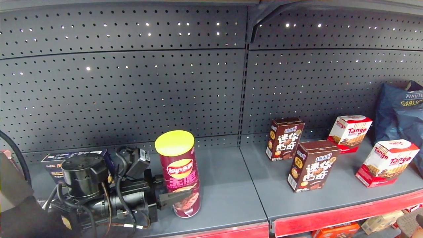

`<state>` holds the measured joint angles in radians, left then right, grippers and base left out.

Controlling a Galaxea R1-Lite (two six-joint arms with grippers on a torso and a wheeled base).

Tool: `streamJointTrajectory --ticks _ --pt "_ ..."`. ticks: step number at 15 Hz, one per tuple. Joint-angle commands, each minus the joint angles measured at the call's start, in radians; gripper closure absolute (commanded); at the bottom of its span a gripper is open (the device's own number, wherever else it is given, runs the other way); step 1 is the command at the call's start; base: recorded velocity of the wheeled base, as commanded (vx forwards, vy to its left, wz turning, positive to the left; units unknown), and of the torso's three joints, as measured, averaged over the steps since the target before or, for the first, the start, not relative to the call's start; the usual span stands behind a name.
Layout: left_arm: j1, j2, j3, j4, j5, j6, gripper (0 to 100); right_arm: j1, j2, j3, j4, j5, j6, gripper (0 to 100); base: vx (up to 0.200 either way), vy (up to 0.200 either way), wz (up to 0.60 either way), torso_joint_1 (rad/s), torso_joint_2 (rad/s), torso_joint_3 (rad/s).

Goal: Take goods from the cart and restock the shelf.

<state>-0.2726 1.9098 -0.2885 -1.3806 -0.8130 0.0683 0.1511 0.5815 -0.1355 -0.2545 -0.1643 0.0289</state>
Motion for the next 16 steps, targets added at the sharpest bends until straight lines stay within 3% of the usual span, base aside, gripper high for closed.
streamJointTrajectory --ticks 1,4,11,12,16 --pt "0.013 0.048 -0.001 -0.026 0.000 -0.001 100 0.001 0.000 0.002 0.000 0.000 0.000 100 0.000 0.000 0.00 0.000 0.00 0.000" --pt "0.027 0.086 0.009 -0.089 0.000 -0.007 100 0.001 0.000 0.005 0.000 0.002 0.000 100 0.000 0.000 0.00 0.000 0.00 0.000" --pt "0.027 0.089 0.054 -0.092 0.002 -0.001 100 0.001 -0.006 0.013 0.000 0.002 0.000 100 0.000 0.000 0.00 0.000 0.00 0.000" --pt "0.027 0.089 0.054 -0.092 0.002 0.001 0 0.001 -0.008 0.013 0.000 0.002 0.000 100 0.000 0.000 0.00 0.000 0.00 0.000" --pt "0.026 0.081 0.054 -0.094 0.002 -0.001 0 0.001 -0.011 0.013 0.000 0.002 0.002 100 0.000 0.000 0.00 0.000 0.00 0.000"
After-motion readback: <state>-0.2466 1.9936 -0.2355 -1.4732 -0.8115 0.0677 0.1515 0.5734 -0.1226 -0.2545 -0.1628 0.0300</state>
